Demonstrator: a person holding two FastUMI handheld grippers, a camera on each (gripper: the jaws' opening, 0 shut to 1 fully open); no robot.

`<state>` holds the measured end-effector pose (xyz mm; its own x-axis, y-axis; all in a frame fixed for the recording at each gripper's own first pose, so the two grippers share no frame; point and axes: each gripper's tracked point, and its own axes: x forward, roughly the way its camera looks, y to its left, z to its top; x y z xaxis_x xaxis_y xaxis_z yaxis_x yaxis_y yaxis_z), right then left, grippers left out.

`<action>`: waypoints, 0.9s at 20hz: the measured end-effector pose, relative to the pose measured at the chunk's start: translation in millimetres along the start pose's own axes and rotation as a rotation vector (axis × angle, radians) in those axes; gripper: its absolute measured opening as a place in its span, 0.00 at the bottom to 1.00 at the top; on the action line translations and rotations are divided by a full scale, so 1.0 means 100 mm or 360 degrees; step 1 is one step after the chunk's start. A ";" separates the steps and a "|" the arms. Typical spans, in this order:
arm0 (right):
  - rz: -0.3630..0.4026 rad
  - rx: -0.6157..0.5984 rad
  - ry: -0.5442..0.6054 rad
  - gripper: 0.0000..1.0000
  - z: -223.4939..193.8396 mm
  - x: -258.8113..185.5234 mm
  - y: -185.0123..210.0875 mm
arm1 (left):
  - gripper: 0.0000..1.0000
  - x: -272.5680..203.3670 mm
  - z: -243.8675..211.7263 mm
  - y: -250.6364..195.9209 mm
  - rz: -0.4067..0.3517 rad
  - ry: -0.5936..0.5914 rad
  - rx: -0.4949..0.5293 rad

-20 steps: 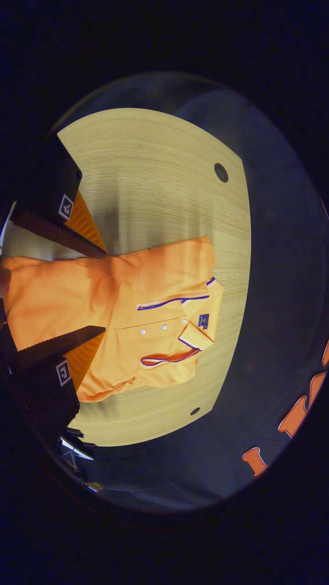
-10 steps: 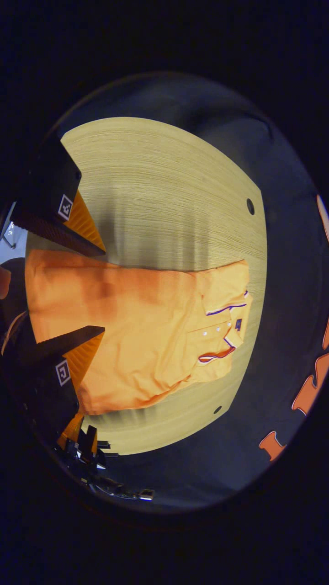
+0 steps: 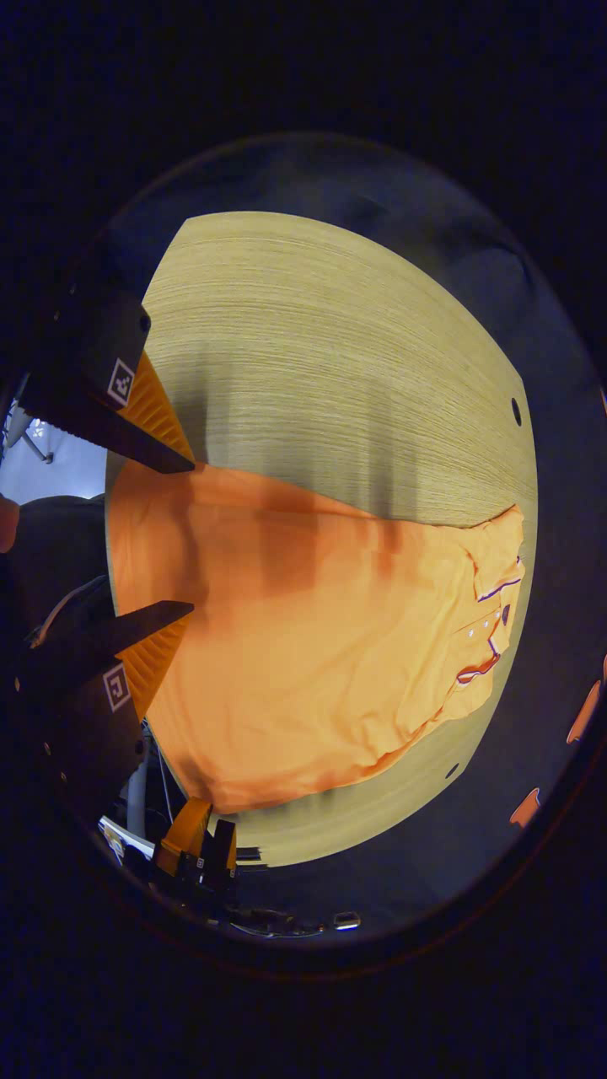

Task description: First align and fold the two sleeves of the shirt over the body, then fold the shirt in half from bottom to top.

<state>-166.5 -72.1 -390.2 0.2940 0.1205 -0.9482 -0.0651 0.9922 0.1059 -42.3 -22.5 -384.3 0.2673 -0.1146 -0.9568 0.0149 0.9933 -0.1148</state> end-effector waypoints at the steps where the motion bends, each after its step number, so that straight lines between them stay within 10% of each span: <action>1: 0.0003 0.0000 0.0000 0.97 -0.01 0.03 0.01 | 0.94 0.02 -0.08 0.02 0.0033 0.0022 0.0029; 15: -0.0102 -0.0134 0.0055 0.78 -0.03 0.13 0.04 | 0.90 0.13 -0.18 0.22 0.0139 -0.0018 0.0186; 18: -0.0092 -0.0147 0.0068 0.61 -0.02 0.15 0.06 | 0.95 0.13 -0.16 0.31 0.0150 -0.0062 0.0145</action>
<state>-164.7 -63.9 -404.8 0.2589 0.0598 -0.9640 -0.1373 0.9902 0.0245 -54.0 6.2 -404.1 0.3090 -0.0219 -0.9508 0.0751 0.9972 0.0015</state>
